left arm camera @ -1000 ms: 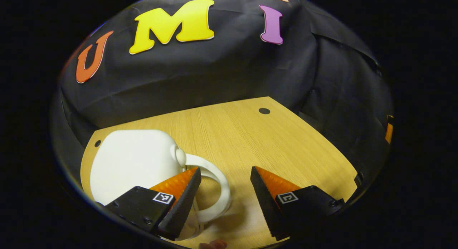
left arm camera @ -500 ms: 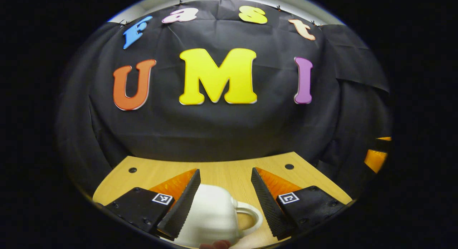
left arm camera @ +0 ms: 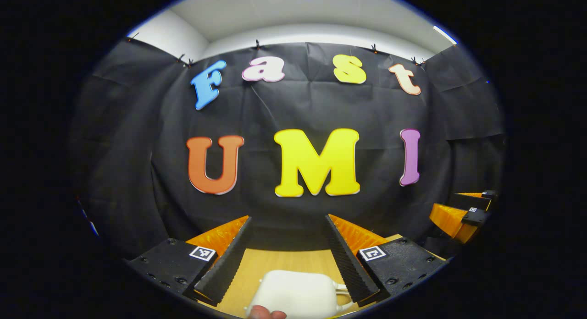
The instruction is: First open the suitcase, pack the skin care products into it, and then close the suitcase.
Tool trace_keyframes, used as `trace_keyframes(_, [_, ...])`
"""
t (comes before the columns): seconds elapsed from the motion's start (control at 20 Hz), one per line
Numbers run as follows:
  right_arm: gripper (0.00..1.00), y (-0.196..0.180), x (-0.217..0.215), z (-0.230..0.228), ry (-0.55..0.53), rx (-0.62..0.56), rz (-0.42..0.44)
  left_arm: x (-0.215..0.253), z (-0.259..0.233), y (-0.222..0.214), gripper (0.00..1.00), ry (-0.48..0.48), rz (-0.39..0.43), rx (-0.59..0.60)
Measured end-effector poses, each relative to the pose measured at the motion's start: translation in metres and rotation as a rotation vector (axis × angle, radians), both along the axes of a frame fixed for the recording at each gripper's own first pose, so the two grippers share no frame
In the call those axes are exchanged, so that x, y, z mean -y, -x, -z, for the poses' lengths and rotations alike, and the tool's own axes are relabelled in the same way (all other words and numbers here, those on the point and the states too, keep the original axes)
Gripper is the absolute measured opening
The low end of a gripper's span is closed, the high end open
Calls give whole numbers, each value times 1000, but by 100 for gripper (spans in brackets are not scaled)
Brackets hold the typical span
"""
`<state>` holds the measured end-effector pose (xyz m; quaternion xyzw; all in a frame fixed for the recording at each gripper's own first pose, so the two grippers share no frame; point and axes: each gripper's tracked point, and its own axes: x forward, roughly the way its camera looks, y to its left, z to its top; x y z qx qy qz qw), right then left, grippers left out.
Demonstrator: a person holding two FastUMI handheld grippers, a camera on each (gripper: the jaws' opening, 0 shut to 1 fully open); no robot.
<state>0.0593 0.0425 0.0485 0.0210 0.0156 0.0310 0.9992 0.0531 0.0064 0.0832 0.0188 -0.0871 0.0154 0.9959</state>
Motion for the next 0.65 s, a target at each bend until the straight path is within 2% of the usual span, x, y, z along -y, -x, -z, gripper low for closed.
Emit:
trace_keyframes(0.15, [81, -2, -6, -5, -8, 14, 3, 5, -16, 12, 97, 6, 8, 70])
trace_keyframes(0.35, [81, 4, -4, -19, -14, 72, 40, 11, -1, 14, 97, 28, 33, 22])
trace_keyframes(0.4, [78, 5, -4, -20, -9, 79, 46, 11, 0, 14, 97, 30, 38, 10])
trace_keyframes(0.6, [83, 9, -15, -16, 0, 66, 28, 14, 0, 17, 97, 36, 49, 12])
trace_keyframes(0.65, [81, 10, -17, -15, 10, 63, 24, 14, 0, 17, 97, 37, 50, 9])
